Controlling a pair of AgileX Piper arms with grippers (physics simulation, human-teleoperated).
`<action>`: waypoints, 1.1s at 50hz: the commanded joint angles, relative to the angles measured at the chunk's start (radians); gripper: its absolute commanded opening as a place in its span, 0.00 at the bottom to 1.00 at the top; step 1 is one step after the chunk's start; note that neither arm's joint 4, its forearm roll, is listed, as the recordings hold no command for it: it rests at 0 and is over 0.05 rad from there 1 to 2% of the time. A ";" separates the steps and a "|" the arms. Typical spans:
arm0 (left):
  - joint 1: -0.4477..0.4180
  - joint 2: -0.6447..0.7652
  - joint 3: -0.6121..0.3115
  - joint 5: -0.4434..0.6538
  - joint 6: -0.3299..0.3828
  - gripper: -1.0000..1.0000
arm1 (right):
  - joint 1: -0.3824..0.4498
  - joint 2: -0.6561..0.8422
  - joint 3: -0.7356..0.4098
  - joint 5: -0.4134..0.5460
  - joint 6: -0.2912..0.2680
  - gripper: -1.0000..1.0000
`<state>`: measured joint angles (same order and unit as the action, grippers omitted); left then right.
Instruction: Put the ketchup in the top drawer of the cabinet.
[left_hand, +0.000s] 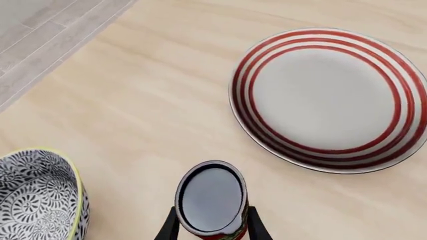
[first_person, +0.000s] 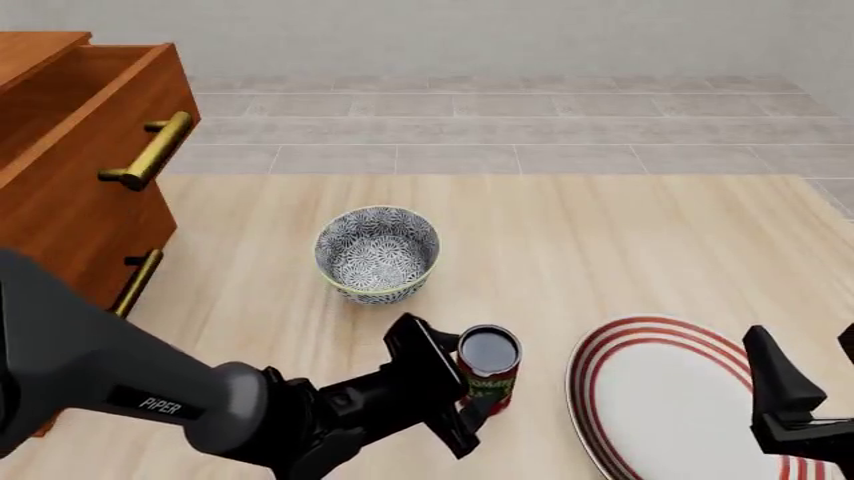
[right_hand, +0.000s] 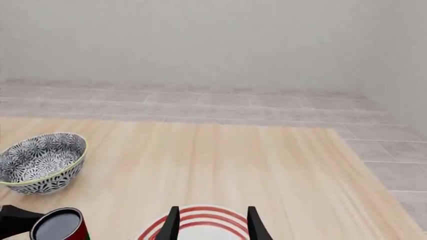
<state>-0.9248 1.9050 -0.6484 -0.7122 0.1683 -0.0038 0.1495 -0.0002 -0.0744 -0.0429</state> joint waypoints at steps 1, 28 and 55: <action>0.000 0.014 -0.023 0.006 0.007 1.00 | 0.010 0.068 0.000 -0.046 0.000 1.00; -0.011 -0.058 0.014 -0.010 0.057 0.00 | 0.014 0.055 0.000 -0.031 -0.003 1.00; -0.019 -0.437 0.186 0.069 0.096 0.00 | 0.017 0.055 0.000 -0.030 -0.005 1.00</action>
<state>-0.9303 1.6036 -0.5144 -0.6839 0.2351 0.0102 0.2005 -0.0001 -0.1008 -0.0462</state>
